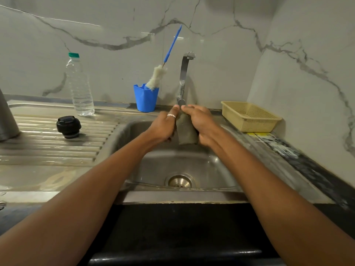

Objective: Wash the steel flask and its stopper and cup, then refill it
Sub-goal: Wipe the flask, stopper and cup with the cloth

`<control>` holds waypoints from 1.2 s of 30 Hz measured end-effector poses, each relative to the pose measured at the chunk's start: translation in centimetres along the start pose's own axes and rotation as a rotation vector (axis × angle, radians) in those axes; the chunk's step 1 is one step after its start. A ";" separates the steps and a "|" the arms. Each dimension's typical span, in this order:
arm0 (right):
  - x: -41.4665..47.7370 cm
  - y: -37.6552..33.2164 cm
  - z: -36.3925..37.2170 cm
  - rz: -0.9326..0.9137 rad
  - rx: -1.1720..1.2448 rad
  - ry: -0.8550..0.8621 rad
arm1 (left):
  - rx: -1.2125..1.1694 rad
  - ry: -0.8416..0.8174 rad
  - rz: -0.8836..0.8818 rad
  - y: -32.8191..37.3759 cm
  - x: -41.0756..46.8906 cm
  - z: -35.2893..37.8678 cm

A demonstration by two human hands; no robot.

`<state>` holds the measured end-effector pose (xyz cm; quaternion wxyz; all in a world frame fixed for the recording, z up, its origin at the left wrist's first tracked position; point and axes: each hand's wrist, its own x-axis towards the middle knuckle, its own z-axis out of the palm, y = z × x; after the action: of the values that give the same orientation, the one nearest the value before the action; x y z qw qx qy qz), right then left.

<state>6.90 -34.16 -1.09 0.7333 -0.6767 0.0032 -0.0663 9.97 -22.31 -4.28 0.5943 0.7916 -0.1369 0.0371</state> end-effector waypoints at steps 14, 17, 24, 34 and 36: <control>0.2 0.1 -0.4 0.090 0.066 0.019 | 0.321 0.029 0.267 -0.3 -0.9 -0.7; 0.2 0.7 0.4 -0.061 -0.122 0.006 | 0.089 0.001 0.044 0.1 -0.2 -0.9; -0.5 1.5 0.7 -0.190 -0.472 -0.155 | -0.079 -0.037 -0.231 -0.3 -0.7 -1.9; 0.4 0.3 -1.3 -0.090 -0.003 -0.214 | -0.281 0.008 -0.105 0.7 -0.4 -0.3; -0.1 0.5 -0.9 -0.225 -0.308 -0.358 | -0.524 0.019 -0.260 0.7 -0.4 -0.9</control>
<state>6.73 -34.98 -1.62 0.5983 -0.7776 -0.1918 -0.0253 9.55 -21.55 -3.49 0.7796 0.6216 -0.0334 -0.0685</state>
